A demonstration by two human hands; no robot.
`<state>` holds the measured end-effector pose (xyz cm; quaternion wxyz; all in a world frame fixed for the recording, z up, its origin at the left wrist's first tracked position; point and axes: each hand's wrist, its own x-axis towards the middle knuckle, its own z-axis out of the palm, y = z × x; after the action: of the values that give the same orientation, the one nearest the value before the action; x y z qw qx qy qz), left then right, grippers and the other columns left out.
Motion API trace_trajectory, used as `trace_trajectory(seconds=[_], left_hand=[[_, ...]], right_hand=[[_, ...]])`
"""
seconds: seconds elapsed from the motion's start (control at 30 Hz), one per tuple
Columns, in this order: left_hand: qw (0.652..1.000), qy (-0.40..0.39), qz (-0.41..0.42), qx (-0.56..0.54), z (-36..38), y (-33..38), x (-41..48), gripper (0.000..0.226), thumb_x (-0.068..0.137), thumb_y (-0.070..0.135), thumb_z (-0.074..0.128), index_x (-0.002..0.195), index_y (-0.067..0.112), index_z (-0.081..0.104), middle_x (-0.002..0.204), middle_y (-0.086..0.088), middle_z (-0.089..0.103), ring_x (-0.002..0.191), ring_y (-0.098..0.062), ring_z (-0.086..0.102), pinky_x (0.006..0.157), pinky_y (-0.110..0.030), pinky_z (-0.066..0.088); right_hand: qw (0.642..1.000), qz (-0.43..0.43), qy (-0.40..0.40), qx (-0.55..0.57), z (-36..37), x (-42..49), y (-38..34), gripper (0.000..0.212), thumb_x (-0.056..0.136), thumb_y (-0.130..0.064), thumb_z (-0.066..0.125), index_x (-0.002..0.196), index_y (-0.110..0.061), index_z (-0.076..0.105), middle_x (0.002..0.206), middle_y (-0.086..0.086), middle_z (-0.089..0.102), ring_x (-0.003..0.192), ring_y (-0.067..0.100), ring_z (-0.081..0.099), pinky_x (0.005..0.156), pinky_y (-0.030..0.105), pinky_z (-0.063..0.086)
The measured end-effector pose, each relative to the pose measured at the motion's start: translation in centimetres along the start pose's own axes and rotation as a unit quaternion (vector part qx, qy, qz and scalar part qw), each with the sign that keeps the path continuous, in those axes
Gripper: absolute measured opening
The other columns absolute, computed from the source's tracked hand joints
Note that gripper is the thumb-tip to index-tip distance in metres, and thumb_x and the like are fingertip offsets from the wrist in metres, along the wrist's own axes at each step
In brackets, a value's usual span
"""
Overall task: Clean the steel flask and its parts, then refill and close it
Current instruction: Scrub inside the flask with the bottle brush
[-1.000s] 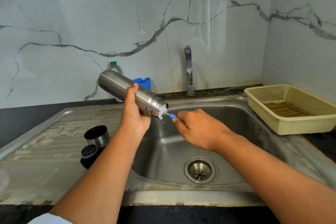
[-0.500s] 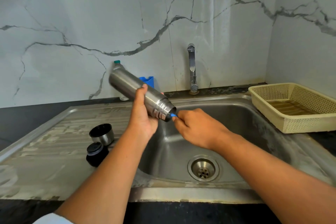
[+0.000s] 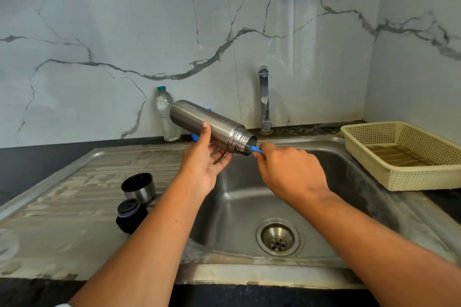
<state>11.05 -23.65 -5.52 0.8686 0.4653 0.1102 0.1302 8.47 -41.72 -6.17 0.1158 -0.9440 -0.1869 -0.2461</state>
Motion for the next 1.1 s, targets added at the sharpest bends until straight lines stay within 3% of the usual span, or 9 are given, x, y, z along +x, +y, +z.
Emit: trace_trajectory(seconds=[0.13, 0.33, 0.43, 0.53, 0.6, 0.7, 0.83, 1.0, 1.1], left_hand=[[0.996, -0.037, -0.02, -0.074, 0.0, 0.0, 0.1, 0.053, 0.097, 0.036, 0.067, 0.139, 0.008, 0.053, 0.126, -0.019, 0.069, 0.117, -0.033, 0.067, 0.103, -0.053, 0.051], [0.99, -0.076, -0.015, -0.114, 0.1, 0.1, -0.2, 0.065, 0.086, 0.054, 0.074, 0.135, 0.015, 0.057, 0.127, -0.016, 0.07, 0.115, -0.034, 0.068, 0.104, -0.061, 0.05], [0.993, -0.05, 0.003, -0.111, 0.3, 0.2, -0.1, 0.063, 0.081, 0.05, 0.08, 0.129, 0.014, 0.061, 0.118, -0.012, 0.073, 0.108, -0.03, 0.072, 0.098, -0.056, 0.056], [0.992, -0.014, 0.025, -0.121, -0.1, 0.7, 0.2, 0.073, 0.068, 0.046, 0.087, 0.128, 0.011, 0.063, 0.105, -0.012, 0.076, 0.092, -0.027, 0.076, 0.089, -0.052, 0.06], [0.989, -0.009, 0.035, -0.14, -0.7, 1.6, 0.8, 0.064, 0.074, 0.04, 0.086, 0.125, 0.009, 0.062, 0.098, -0.011, 0.077, 0.083, -0.027, 0.077, 0.084, -0.05, 0.062], [0.983, -0.001, 0.049, -0.175, -1.8, 2.7, 1.6, 0.048, 0.083, 0.035, 0.08, 0.12, 0.011, 0.061, 0.081, -0.009, 0.074, 0.069, -0.024, 0.074, 0.069, -0.042, 0.062], [0.99, -0.02, 0.038, -0.131, -1.1, 0.8, 0.9, 0.047, 0.086, 0.035, 0.077, 0.123, 0.012, 0.061, 0.08, -0.009, 0.072, 0.071, -0.023, 0.072, 0.073, -0.039, 0.062], [0.984, -0.02, 0.07, -0.164, -1.1, 2.0, 1.2, 0.051, 0.085, 0.034, 0.077, 0.127, 0.01, 0.06, 0.085, -0.009, 0.073, 0.072, -0.023, 0.074, 0.07, -0.04, 0.062], [0.986, -0.021, 0.065, -0.151, -1.3, 1.3, 0.7, 0.051, 0.087, 0.036, 0.075, 0.128, 0.011, 0.059, 0.082, -0.009, 0.072, 0.071, -0.022, 0.073, 0.071, -0.039, 0.061]], right_hand=[[0.998, 0.014, -0.033, 0.051, 0.4, 0.3, 0.2, 0.026, 0.108, -0.043, 0.029, 0.11, -0.019, 0.04, 0.08, 0.004, 0.058, 0.068, 0.031, 0.053, 0.059, 0.039, 0.041], [0.995, 0.019, -0.078, 0.051, 1.8, 0.5, -0.3, 0.022, 0.108, -0.029, 0.038, 0.124, -0.017, 0.047, 0.106, 0.009, 0.06, 0.082, 0.032, 0.059, 0.064, 0.039, 0.042], [0.99, 0.021, -0.09, 0.103, 2.4, 0.5, -0.9, 0.023, 0.106, -0.025, 0.041, 0.125, -0.02, 0.053, 0.101, 0.006, 0.059, 0.081, 0.031, 0.059, 0.065, 0.037, 0.044], [0.989, -0.008, -0.073, 0.129, 1.8, 0.3, -1.4, 0.018, 0.106, -0.029, 0.039, 0.114, -0.023, 0.055, 0.085, -0.001, 0.055, 0.072, 0.026, 0.055, 0.055, 0.032, 0.036], [0.99, -0.036, -0.057, 0.125, 1.1, -0.1, -1.5, 0.019, 0.106, -0.034, 0.036, 0.099, -0.025, 0.051, 0.074, -0.006, 0.049, 0.067, 0.026, 0.052, 0.051, 0.031, 0.03], [0.993, -0.063, -0.022, 0.102, 0.3, -0.6, -1.7, 0.024, 0.105, -0.039, 0.034, 0.086, -0.027, 0.043, 0.071, -0.006, 0.047, 0.065, 0.028, 0.046, 0.058, 0.034, 0.033], [0.991, -0.089, -0.005, 0.103, 0.4, -0.7, -2.9, 0.024, 0.099, -0.042, 0.04, 0.099, -0.022, 0.054, 0.086, 0.0, 0.061, 0.068, 0.028, 0.052, 0.061, 0.036, 0.041], [0.992, -0.097, -0.002, 0.082, -0.3, -0.5, -0.7, 0.018, 0.094, -0.042, 0.045, 0.094, -0.025, 0.051, 0.072, -0.005, 0.054, 0.064, 0.024, 0.056, 0.058, 0.032, 0.042], [0.99, -0.112, -0.007, 0.086, -0.2, -0.5, -1.6, 0.024, 0.093, -0.044, 0.046, 0.099, -0.022, 0.055, 0.079, -0.002, 0.059, 0.071, 0.027, 0.06, 0.065, 0.036, 0.052]])
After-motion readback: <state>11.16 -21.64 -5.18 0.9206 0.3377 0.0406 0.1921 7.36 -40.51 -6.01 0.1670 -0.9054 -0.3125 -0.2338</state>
